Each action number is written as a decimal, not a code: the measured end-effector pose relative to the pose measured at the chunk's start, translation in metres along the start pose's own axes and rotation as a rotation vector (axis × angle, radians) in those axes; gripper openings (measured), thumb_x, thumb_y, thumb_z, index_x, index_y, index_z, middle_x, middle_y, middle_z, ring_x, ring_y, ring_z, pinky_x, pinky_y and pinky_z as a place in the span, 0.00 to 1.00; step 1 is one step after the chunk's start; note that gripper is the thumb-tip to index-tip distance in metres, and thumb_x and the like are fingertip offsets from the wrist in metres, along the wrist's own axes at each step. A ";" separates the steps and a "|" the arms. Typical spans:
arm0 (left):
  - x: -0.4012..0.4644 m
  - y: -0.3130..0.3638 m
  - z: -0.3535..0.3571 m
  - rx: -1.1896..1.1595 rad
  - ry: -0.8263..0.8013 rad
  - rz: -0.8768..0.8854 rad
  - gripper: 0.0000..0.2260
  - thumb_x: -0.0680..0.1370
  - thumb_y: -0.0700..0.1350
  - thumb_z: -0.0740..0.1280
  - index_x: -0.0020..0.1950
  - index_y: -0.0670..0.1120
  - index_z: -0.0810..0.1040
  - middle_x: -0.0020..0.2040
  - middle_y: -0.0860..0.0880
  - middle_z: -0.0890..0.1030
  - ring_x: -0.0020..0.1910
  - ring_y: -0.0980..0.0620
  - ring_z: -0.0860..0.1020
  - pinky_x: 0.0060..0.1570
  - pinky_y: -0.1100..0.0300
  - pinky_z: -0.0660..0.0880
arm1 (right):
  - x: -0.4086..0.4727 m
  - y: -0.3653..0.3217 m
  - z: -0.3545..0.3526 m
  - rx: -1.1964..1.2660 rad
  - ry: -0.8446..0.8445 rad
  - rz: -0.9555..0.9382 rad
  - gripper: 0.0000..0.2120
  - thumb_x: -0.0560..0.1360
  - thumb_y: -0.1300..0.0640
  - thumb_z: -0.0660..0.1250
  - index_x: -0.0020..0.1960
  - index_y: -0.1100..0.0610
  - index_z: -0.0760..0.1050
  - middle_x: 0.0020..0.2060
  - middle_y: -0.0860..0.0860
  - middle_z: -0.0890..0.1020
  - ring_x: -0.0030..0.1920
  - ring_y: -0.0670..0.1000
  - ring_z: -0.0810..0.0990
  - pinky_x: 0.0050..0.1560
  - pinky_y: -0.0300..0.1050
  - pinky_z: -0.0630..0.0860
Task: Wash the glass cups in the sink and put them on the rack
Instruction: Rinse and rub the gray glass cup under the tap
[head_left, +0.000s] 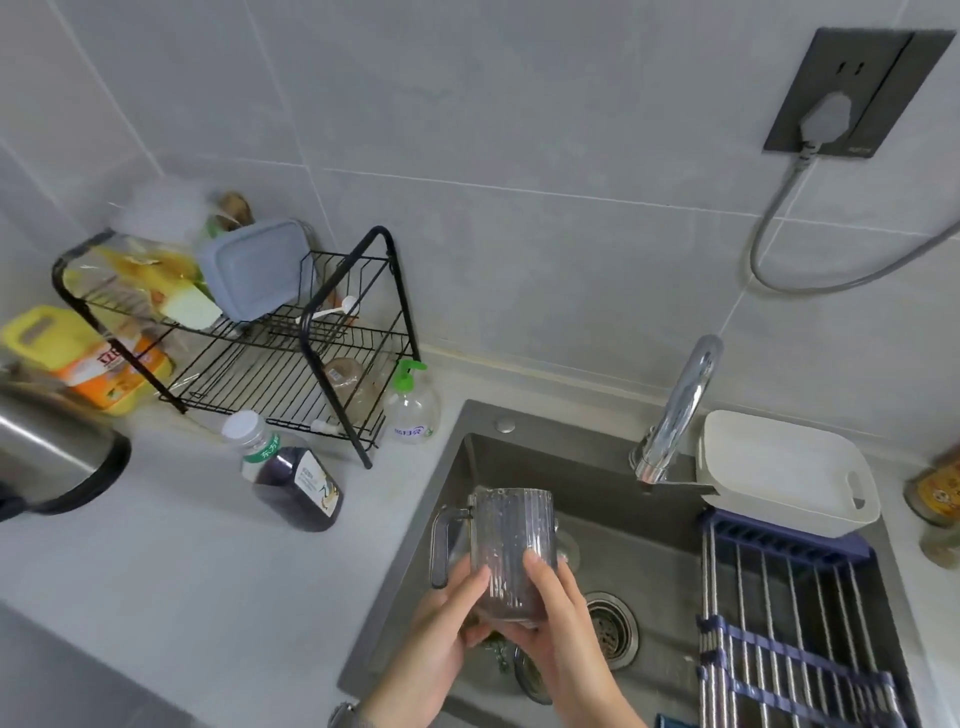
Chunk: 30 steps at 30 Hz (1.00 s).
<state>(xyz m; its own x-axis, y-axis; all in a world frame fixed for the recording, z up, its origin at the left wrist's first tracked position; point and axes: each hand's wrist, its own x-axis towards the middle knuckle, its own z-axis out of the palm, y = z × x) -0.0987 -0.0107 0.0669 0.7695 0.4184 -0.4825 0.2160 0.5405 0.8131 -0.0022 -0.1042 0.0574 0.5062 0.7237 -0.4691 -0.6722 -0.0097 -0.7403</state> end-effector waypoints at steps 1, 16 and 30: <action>-0.003 0.000 -0.003 -0.022 0.029 0.001 0.24 0.71 0.54 0.67 0.67 0.50 0.76 0.60 0.46 0.82 0.53 0.52 0.81 0.45 0.63 0.75 | 0.001 0.003 0.002 0.019 0.019 0.012 0.35 0.63 0.45 0.75 0.64 0.59 0.69 0.55 0.61 0.82 0.55 0.65 0.81 0.59 0.64 0.76; -0.009 0.016 -0.127 -0.069 0.501 0.056 0.15 0.69 0.43 0.76 0.54 0.46 0.80 0.51 0.46 0.81 0.47 0.50 0.77 0.47 0.56 0.73 | 0.028 0.017 0.040 0.236 0.184 -0.021 0.25 0.64 0.59 0.76 0.58 0.59 0.73 0.52 0.60 0.84 0.47 0.59 0.84 0.47 0.53 0.79; 0.082 0.051 -0.227 0.471 1.043 0.366 0.38 0.54 0.55 0.80 0.60 0.45 0.72 0.56 0.46 0.77 0.55 0.43 0.77 0.50 0.43 0.79 | 0.096 0.030 0.116 -0.356 0.383 -0.080 0.30 0.68 0.52 0.77 0.65 0.49 0.68 0.51 0.48 0.79 0.52 0.49 0.79 0.59 0.52 0.76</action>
<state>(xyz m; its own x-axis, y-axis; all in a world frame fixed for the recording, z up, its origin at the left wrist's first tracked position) -0.1609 0.2169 -0.0049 0.0209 0.9984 -0.0522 0.4516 0.0372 0.8915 -0.0367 0.0448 0.0464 0.7543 0.4284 -0.4974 -0.4319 -0.2468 -0.8675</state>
